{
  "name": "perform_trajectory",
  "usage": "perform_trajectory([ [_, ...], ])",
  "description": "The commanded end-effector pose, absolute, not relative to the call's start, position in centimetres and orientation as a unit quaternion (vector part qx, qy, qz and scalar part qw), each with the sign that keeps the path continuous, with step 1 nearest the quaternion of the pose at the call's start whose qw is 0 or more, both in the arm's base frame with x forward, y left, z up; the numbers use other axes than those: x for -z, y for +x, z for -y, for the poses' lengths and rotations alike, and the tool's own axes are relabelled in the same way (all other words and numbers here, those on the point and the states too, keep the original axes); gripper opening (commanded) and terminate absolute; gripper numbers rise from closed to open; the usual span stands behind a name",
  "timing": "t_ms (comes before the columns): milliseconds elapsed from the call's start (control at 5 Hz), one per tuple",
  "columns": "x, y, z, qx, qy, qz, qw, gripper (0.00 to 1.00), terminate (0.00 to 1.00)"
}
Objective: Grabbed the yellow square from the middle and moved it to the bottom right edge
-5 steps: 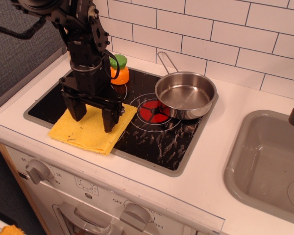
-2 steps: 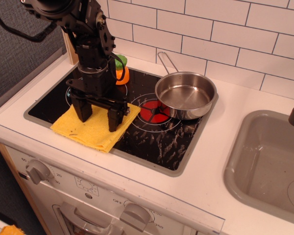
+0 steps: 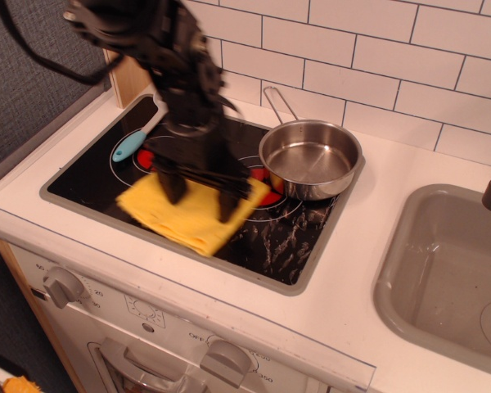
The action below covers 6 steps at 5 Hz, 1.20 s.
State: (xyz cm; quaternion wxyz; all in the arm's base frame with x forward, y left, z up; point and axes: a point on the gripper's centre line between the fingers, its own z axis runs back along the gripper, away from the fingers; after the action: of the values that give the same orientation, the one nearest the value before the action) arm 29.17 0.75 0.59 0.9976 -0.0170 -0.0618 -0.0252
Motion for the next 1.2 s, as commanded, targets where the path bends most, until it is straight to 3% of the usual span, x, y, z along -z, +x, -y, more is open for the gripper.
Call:
perform_trajectory([
  [0, -1.9, 27.2, 6.1, 0.039, -0.026, 0.039, 0.998, 1.0, 0.0],
  [400, -2.4, 27.8, 7.0, 0.005, -0.024, 0.035, 0.999, 1.0, 0.0],
  [1000, -6.4, 28.0, 7.3, 0.022, -0.02, 0.067, 0.997, 1.0, 0.0],
])
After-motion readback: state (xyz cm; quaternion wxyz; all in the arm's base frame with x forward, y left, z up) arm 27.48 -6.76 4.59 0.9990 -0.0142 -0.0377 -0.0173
